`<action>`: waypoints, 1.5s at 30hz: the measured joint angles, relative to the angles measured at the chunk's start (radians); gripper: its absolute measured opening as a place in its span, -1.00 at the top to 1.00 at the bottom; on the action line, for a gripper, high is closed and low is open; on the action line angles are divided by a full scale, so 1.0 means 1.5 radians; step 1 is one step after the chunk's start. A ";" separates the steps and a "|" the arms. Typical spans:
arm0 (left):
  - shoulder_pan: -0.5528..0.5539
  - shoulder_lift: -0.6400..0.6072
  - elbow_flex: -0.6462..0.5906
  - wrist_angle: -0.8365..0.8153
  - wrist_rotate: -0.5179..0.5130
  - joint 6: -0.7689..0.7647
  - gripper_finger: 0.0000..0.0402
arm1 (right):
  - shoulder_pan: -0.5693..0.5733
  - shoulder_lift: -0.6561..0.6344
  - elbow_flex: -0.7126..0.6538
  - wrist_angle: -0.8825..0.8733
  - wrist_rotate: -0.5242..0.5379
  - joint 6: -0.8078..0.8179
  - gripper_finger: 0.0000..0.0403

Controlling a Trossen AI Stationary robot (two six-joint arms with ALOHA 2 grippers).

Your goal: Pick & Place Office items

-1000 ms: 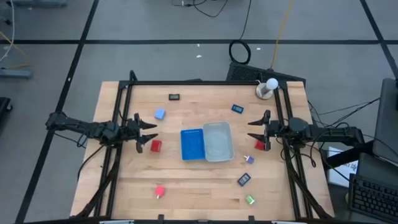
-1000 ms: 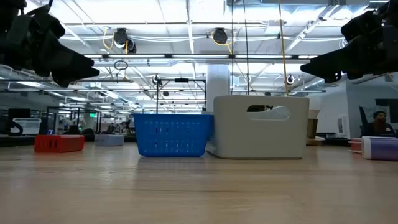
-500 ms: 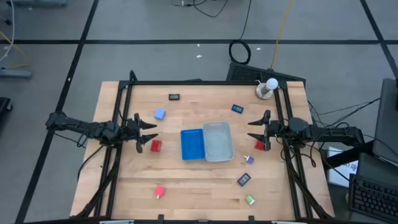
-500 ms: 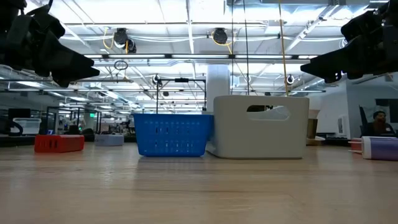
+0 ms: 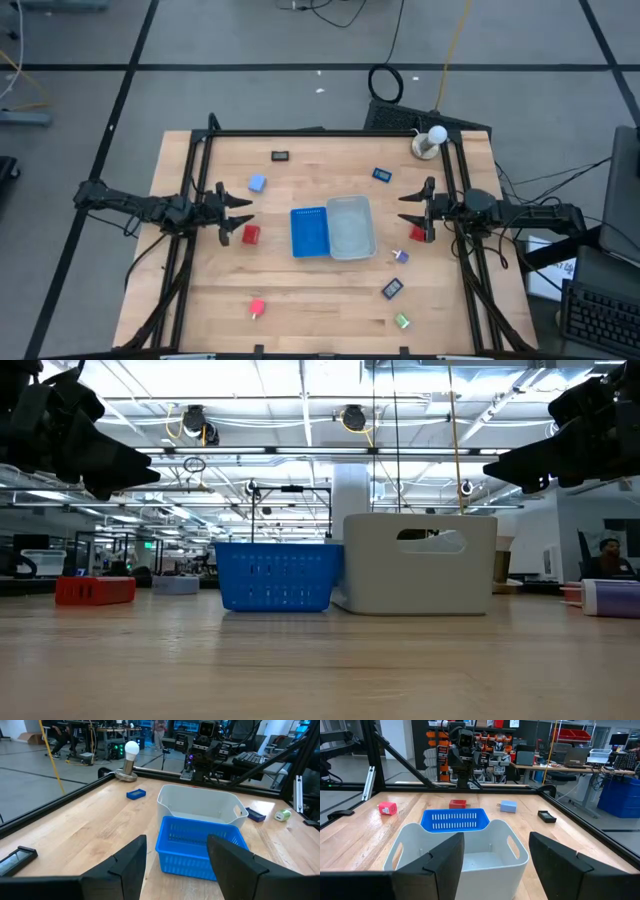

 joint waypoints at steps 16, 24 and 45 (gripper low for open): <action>0.000 0.000 0.000 0.000 0.000 0.000 -0.05 | 0.000 0.000 0.000 0.000 0.000 0.000 -0.09; 0.000 0.000 0.000 0.000 0.000 0.000 -0.05 | 0.000 0.000 0.000 0.000 0.000 0.000 -0.07; 0.001 0.000 0.000 0.009 0.023 0.023 -0.05 | 0.000 0.000 0.000 0.000 0.000 0.000 -0.08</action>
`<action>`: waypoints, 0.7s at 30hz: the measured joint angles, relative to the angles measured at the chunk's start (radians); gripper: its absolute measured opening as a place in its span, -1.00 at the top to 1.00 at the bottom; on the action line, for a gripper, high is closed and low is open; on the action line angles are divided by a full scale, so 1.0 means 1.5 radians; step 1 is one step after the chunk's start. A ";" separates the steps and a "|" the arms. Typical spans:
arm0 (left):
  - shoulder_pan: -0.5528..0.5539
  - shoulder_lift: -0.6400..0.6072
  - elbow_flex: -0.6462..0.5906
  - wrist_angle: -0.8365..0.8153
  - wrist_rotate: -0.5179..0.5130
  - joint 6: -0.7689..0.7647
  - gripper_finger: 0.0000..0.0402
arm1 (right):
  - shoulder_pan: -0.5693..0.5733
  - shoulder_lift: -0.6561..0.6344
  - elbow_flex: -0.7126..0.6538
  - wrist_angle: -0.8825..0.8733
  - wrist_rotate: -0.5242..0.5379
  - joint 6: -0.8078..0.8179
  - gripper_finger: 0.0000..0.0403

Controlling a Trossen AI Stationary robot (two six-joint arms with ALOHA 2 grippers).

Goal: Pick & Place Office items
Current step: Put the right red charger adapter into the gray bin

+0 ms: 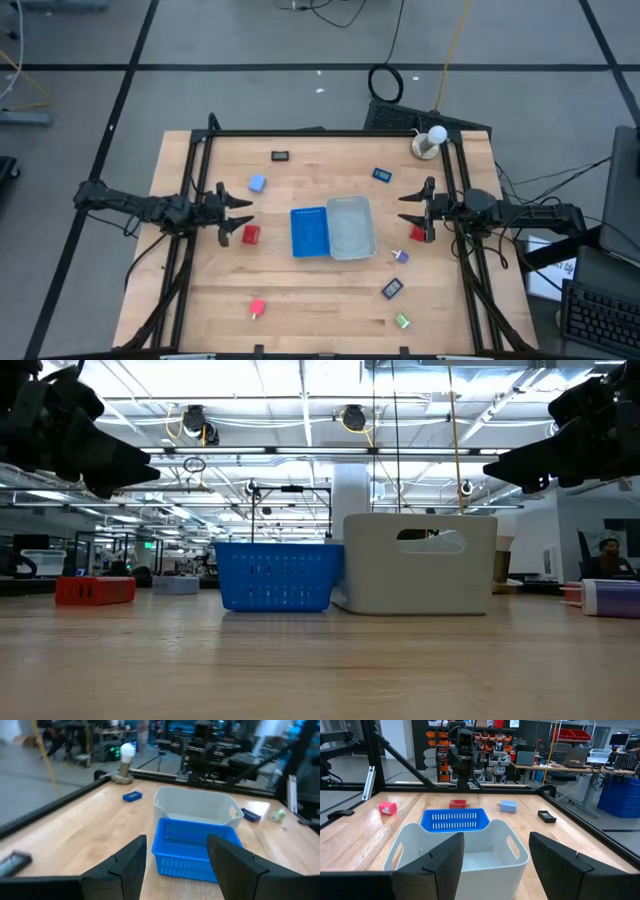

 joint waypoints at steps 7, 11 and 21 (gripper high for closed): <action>0.046 -0.049 0.013 -0.047 0.116 0.089 -0.05 | 0.000 0.000 0.000 0.005 0.000 0.002 -0.07; 0.100 -0.092 0.013 -0.078 0.186 0.096 -0.05 | 0.000 0.000 0.000 0.033 0.001 0.003 -0.09; 0.192 -0.105 0.012 -0.054 0.288 0.132 -0.05 | 0.000 0.000 0.000 0.098 0.001 0.258 -0.07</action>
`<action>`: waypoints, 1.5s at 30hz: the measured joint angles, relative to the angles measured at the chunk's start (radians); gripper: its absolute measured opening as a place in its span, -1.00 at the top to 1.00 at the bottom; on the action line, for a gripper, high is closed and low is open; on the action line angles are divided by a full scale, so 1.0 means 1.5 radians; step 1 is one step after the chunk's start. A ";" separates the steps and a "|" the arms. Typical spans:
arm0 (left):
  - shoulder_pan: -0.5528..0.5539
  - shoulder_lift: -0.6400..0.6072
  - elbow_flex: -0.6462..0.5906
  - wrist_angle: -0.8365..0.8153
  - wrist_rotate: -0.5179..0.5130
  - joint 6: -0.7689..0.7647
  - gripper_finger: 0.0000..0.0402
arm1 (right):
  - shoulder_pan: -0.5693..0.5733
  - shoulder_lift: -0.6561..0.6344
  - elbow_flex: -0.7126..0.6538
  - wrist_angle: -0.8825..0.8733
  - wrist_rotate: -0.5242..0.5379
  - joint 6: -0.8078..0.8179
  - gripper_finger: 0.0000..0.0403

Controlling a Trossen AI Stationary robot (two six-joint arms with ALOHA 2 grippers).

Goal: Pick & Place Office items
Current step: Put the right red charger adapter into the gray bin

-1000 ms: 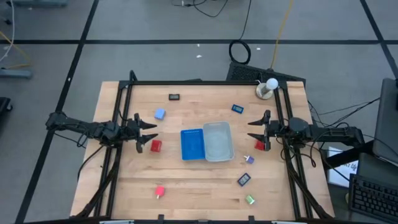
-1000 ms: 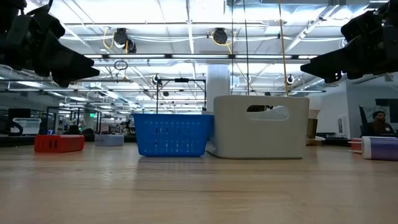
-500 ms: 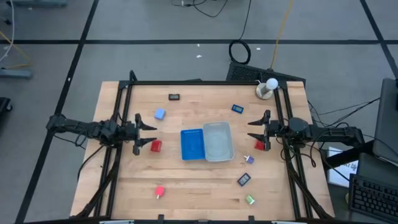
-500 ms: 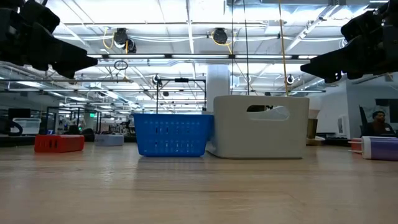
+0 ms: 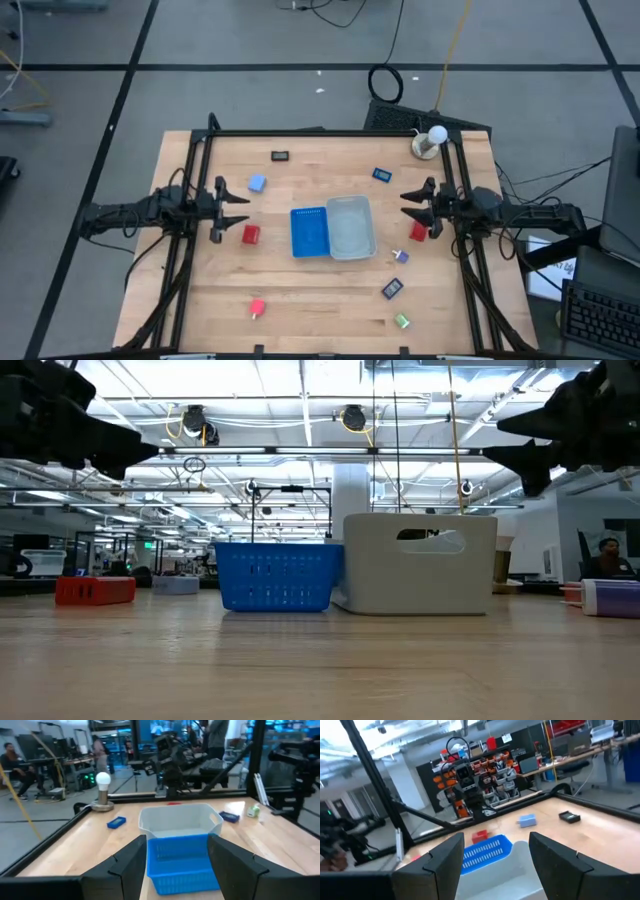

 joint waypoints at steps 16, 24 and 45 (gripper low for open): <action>0.003 0.000 0.000 0.000 -0.044 0.044 -0.05 | 0.000 0.000 0.000 -0.015 0.034 -0.011 -0.07; 0.003 0.000 0.000 0.006 -0.044 0.018 -0.05 | 0.000 0.001 0.000 -0.006 0.034 -0.060 -0.06; 0.003 0.000 0.000 0.006 -0.044 0.017 -0.05 | 0.019 0.179 0.026 0.017 0.038 -0.051 -0.27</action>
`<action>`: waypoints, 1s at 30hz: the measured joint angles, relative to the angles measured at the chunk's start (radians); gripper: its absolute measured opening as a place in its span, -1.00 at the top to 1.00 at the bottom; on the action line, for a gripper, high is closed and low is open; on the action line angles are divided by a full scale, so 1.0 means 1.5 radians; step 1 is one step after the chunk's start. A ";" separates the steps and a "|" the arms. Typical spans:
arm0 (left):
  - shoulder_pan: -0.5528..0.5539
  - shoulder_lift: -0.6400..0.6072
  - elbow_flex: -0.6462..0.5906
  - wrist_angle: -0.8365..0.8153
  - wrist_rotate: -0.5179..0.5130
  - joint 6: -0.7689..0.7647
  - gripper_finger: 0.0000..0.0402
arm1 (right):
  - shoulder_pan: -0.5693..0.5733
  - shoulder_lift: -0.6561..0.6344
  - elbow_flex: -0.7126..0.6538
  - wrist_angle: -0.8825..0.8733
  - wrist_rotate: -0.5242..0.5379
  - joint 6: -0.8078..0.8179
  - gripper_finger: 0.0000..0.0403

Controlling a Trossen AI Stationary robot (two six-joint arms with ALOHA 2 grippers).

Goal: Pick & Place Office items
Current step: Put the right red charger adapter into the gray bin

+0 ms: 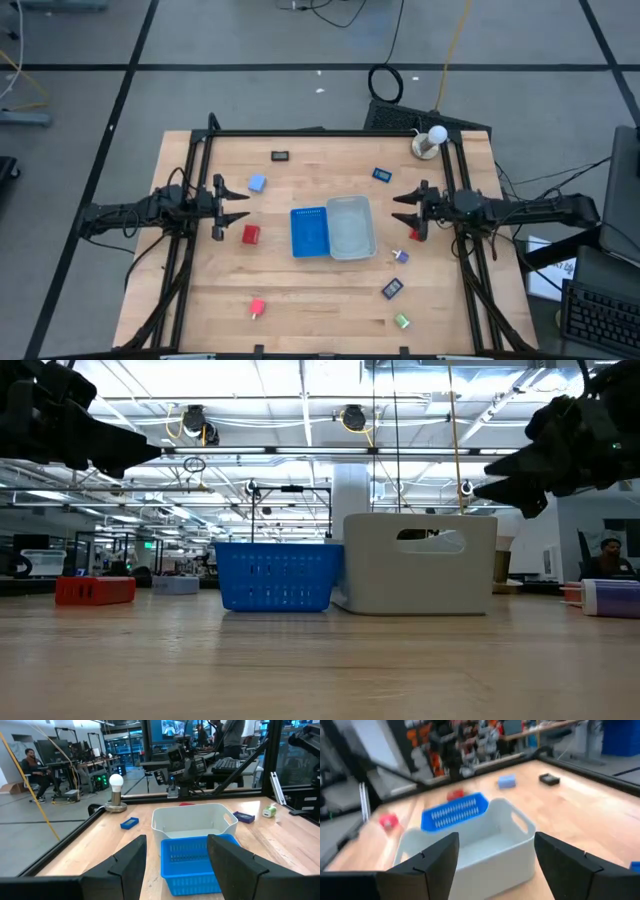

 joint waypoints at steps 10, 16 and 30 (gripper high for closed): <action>0.000 0.000 0.000 0.000 0.000 0.001 -0.05 | 0.142 0.191 0.110 -0.010 0.150 -0.088 -0.26; 0.000 0.000 0.000 0.000 0.000 0.000 -0.05 | 0.221 0.302 0.234 -0.193 0.265 -0.052 -0.26; 0.000 0.000 0.000 0.000 0.000 0.001 -0.05 | 0.297 0.375 0.350 -0.604 0.131 0.397 -0.26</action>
